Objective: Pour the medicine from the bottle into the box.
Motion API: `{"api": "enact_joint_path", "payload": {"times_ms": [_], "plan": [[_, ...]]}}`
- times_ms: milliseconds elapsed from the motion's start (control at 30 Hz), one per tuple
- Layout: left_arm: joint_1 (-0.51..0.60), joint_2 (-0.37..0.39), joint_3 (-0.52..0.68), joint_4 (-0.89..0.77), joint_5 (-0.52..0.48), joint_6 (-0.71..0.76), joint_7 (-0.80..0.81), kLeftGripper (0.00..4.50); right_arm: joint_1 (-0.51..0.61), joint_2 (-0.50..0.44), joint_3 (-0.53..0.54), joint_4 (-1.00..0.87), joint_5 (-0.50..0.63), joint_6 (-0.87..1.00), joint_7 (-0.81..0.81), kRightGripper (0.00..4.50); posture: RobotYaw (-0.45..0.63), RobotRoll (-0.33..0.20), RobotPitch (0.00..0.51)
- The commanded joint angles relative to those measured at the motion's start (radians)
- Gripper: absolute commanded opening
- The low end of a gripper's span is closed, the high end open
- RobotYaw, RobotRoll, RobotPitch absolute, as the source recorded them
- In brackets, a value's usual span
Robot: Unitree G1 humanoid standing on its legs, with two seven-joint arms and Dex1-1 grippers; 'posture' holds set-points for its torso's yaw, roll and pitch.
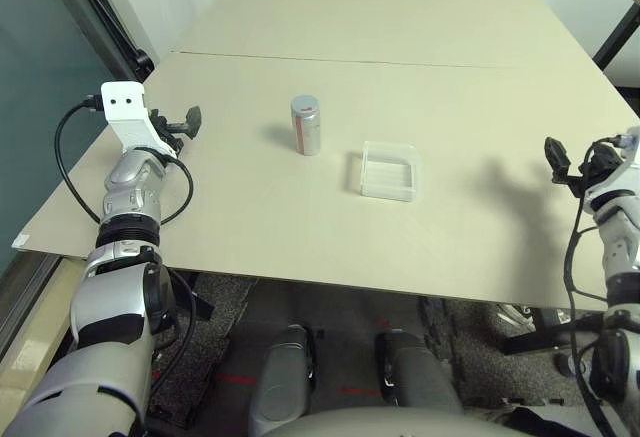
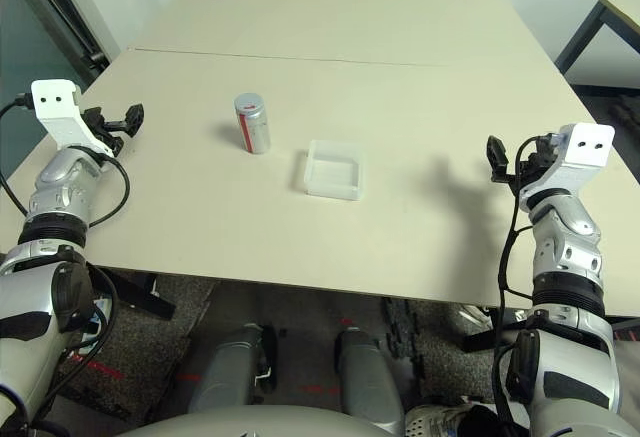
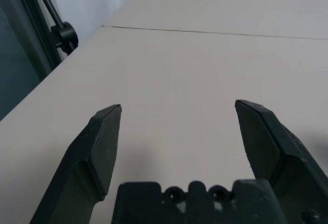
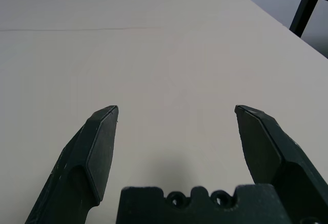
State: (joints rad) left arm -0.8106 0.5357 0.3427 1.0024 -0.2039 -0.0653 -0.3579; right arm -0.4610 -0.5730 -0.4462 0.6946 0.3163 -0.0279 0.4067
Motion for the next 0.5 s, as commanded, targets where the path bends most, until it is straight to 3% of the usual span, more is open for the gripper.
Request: {"api": "enact_joint_path", "payload": {"times_ms": [33,233,500], "plan": [[0.007,0.021,-0.001,0.042,0.007,-0.003,0.005,4.45,0.027,-0.007,-0.012,0.008,-0.004,-0.013,-0.021,4.5,0.01,0.0,0.111],[0.008,0.018,-0.032,-0.018,0.0,0.041,-0.082,4.45,0.06,-0.04,0.006,-0.083,-0.008,0.05,-0.022,4.5,-0.03,0.0,0.129],[0.11,0.05,-0.087,-0.384,-0.052,0.256,-0.273,4.45,0.152,-0.119,0.097,-0.435,0.067,0.345,0.184,4.5,-0.02,0.0,0.113]]}}
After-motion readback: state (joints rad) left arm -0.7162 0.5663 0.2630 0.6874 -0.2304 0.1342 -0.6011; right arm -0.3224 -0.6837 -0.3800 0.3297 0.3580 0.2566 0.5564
